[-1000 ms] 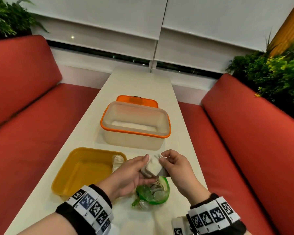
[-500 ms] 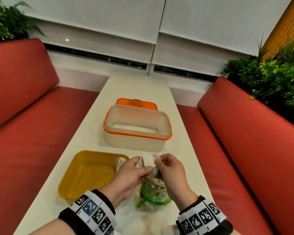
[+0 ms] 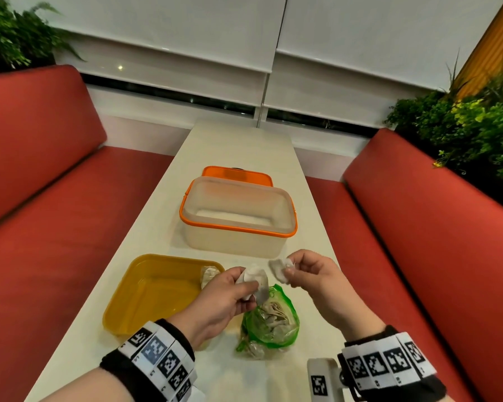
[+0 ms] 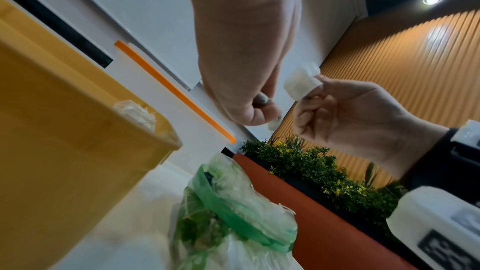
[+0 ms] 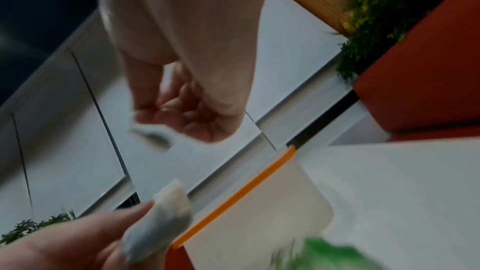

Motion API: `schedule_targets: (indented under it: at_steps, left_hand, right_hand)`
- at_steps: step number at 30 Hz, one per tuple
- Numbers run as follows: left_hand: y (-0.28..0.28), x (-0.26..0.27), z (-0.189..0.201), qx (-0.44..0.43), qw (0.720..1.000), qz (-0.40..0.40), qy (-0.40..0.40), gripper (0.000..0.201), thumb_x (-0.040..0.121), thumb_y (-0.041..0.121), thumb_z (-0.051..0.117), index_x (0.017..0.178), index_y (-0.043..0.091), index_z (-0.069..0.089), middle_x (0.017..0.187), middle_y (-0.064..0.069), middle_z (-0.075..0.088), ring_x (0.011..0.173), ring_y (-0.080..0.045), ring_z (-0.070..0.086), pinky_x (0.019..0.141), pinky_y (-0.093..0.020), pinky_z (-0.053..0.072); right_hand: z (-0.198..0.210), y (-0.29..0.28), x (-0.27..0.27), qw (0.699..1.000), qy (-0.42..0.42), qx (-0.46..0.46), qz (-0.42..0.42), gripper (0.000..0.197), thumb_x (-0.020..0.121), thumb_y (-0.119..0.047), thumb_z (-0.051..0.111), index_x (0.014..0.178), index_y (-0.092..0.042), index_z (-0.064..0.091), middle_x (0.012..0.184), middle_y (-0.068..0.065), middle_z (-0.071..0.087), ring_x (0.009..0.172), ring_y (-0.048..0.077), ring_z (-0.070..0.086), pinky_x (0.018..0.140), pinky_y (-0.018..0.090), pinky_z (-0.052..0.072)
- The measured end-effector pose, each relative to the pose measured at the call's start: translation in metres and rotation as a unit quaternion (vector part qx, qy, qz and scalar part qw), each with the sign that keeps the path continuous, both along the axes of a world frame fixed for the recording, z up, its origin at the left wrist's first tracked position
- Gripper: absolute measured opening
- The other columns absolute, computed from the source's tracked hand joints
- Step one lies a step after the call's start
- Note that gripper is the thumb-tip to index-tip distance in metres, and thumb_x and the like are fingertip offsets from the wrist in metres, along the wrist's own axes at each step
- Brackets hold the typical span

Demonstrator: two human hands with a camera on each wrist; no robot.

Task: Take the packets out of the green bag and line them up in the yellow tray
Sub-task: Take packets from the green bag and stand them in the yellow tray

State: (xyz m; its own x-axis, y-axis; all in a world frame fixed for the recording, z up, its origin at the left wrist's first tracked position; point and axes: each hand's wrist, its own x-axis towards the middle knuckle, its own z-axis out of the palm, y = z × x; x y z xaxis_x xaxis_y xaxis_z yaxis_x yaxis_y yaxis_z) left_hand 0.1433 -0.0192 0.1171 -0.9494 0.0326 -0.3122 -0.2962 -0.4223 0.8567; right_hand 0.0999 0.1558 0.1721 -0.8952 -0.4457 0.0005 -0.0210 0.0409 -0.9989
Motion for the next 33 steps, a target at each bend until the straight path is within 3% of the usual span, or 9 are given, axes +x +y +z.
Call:
schedule_targets:
  at_steps: [3,6,11,14,18,23,25,28,33]
  left_hand:
    - [0.004,-0.001,-0.001,-0.015,1.000,-0.023,0.009,0.018,0.087,-0.002,0.060,0.102,0.007,0.063,0.093,-0.012,0.070,0.080,-0.020,0.065,0.070,-0.031,0.053]
    - [0.009,0.001,0.001,-0.028,0.998,-0.057,0.019,0.014,0.086,-0.002,0.061,0.092,0.011,0.063,0.083,-0.006,0.069,0.072,-0.015,0.063,0.068,-0.029,0.051]
    - [0.014,0.003,0.001,-0.027,0.998,-0.060,0.021,0.007,0.091,0.008,0.056,0.093,0.007,0.064,0.084,-0.012,0.065,0.074,-0.019,0.061,0.062,-0.028,0.052]
    - [0.014,0.004,0.000,-0.005,1.000,-0.014,-0.003,0.015,0.096,0.011,0.049,0.089,0.008,0.062,0.084,-0.013,0.063,0.074,-0.020,0.059,0.064,-0.032,0.052]
    - [0.012,0.007,0.002,0.010,0.999,0.026,-0.024,0.016,0.098,0.014,0.046,0.090,0.010,0.060,0.083,-0.011,0.067,0.073,-0.022,0.061,0.062,-0.031,0.051]
    - [0.014,0.018,0.011,0.043,0.998,0.002,-0.035,0.017,0.096,0.008,0.044,0.106,0.007,0.059,0.081,-0.013,0.068,0.070,-0.024,0.063,0.054,-0.030,0.053]
    - [0.012,0.022,0.012,0.098,0.994,-0.012,-0.043,0.028,0.101,0.020,0.037,0.113,0.003,0.056,0.091,-0.019,0.067,0.080,-0.030,0.064,0.068,-0.040,0.058]
    - [0.004,0.027,0.011,0.155,0.987,-0.014,-0.050,0.045,0.101,0.037,0.033,0.115,0.000,0.056,0.094,-0.019,0.067,0.080,-0.027,0.067,0.073,-0.041,0.059]
    - [-0.007,0.031,0.008,0.110,0.993,0.014,-0.046,0.018,0.098,0.008,0.043,0.110,0.003,0.055,0.091,-0.015,0.066,0.076,-0.023,0.066,0.075,-0.039,0.057]
  right_hand:
    - [0.004,0.009,0.002,0.987,0.001,0.124,0.104,0.009,0.074,-0.006,0.072,0.073,-0.012,0.066,0.077,0.001,0.062,0.072,0.011,0.057,0.071,0.021,0.047]
    - [-0.005,0.009,0.002,0.969,0.050,0.230,0.076,0.017,0.075,-0.006,0.075,0.068,-0.019,0.067,0.101,-0.006,0.060,0.085,0.010,0.061,0.082,0.024,0.049]
    - [-0.019,0.000,0.008,0.957,0.073,0.281,0.011,0.021,0.079,-0.009,0.072,0.064,-0.020,0.062,0.064,-0.002,0.061,0.061,0.011,0.055,0.066,0.029,0.049]
    - [-0.020,0.000,0.012,0.966,0.048,0.254,-0.006,0.020,0.080,-0.004,0.070,0.065,-0.015,0.063,0.057,-0.007,0.059,0.056,0.010,0.053,0.063,0.029,0.049]
    - [-0.014,-0.001,0.020,0.991,-0.049,0.123,0.027,0.008,0.082,0.004,0.067,0.076,-0.002,0.065,0.067,0.008,0.064,0.061,0.019,0.059,0.065,0.031,0.053]
    - [-0.015,-0.016,0.025,0.991,-0.130,0.020,0.024,0.012,0.083,0.003,0.065,0.073,-0.004,0.064,0.068,0.014,0.062,0.056,0.021,0.058,0.059,0.030,0.051]
    - [-0.017,-0.024,0.026,0.992,-0.115,0.045,-0.018,0.011,0.085,0.003,0.062,0.075,-0.002,0.062,0.064,0.011,0.062,0.051,0.017,0.058,0.053,0.026,0.051]
    - [-0.021,-0.033,0.028,0.991,-0.070,0.098,-0.055,0.010,0.085,0.002,0.063,0.076,-0.003,0.061,0.057,0.005,0.059,0.049,0.014,0.057,0.048,0.025,0.048]
    - [-0.026,-0.050,0.029,0.950,0.100,0.292,-0.050,0.017,0.081,-0.021,0.069,0.068,-0.023,0.058,0.081,0.000,0.062,0.075,0.018,0.064,0.067,0.027,0.050]
